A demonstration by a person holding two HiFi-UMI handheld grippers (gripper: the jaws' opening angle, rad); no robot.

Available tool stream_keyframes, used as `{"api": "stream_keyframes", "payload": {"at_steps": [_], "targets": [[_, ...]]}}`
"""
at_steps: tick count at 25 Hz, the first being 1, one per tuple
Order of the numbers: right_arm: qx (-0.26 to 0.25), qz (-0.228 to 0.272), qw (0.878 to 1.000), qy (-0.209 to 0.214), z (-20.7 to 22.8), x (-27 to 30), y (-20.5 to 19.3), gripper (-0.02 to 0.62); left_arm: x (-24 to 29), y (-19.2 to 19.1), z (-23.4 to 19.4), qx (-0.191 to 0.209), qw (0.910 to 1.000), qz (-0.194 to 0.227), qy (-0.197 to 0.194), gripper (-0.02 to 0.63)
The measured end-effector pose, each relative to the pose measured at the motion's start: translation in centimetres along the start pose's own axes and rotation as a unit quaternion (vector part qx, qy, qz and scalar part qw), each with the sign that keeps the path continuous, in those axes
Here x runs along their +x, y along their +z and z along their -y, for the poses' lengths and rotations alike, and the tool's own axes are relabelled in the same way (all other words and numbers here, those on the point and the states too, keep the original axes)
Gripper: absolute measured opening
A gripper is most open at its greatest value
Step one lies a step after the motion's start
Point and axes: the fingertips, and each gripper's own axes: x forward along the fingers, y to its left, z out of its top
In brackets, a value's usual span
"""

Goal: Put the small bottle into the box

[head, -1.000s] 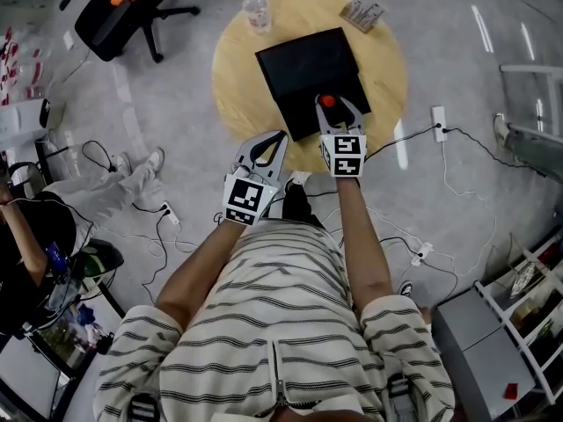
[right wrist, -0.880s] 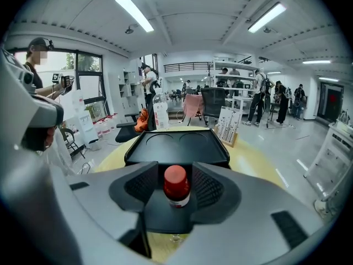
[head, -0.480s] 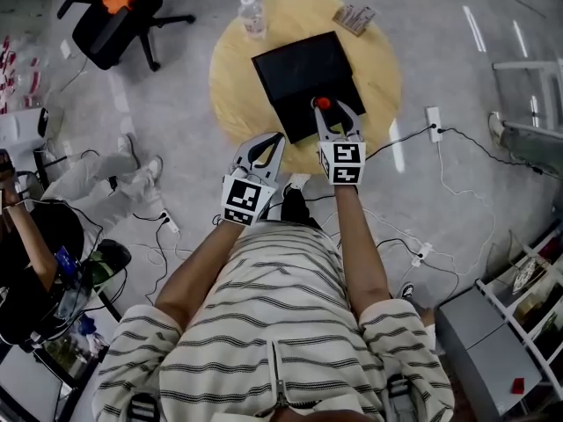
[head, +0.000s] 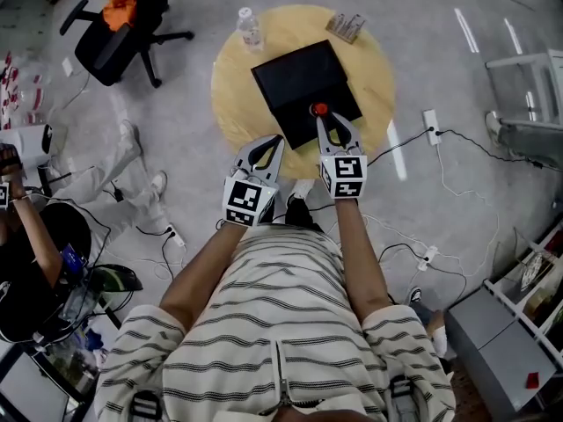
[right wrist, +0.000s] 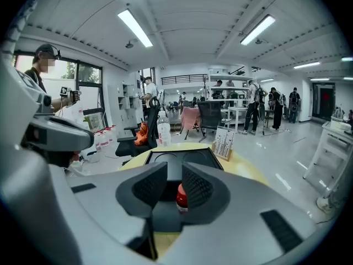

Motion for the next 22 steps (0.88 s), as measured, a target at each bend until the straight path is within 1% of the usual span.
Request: {"api": "stream_keyframes", "payload": {"at_steps": [3,10,18,22], "targets": [[0.006,0.011,1.000,-0.003,-0.2,-0.6,0.8,0.071,0.0,0.2,-0.3,-0.001,1.0000,0.002,0.001,0.021],[0.013,0.036,0.999,0.001,-0.8,-1.0,3.8,0.030,1.0,2.8,-1.5,0.008,0.9997,0.021,-0.007,0.021],[0.020,0.066,0.997,0.019,-2.6,-5.2,4.3,0.020,-0.9,3.1,0.8,0.018,0.9991,0.039,-0.008,0.021],[0.021,0.072,0.997,0.027,-3.3,-5.3,5.1,0.020,-0.7,3.7,0.2,0.020,0.9988,0.045,-0.008,0.021]]}}
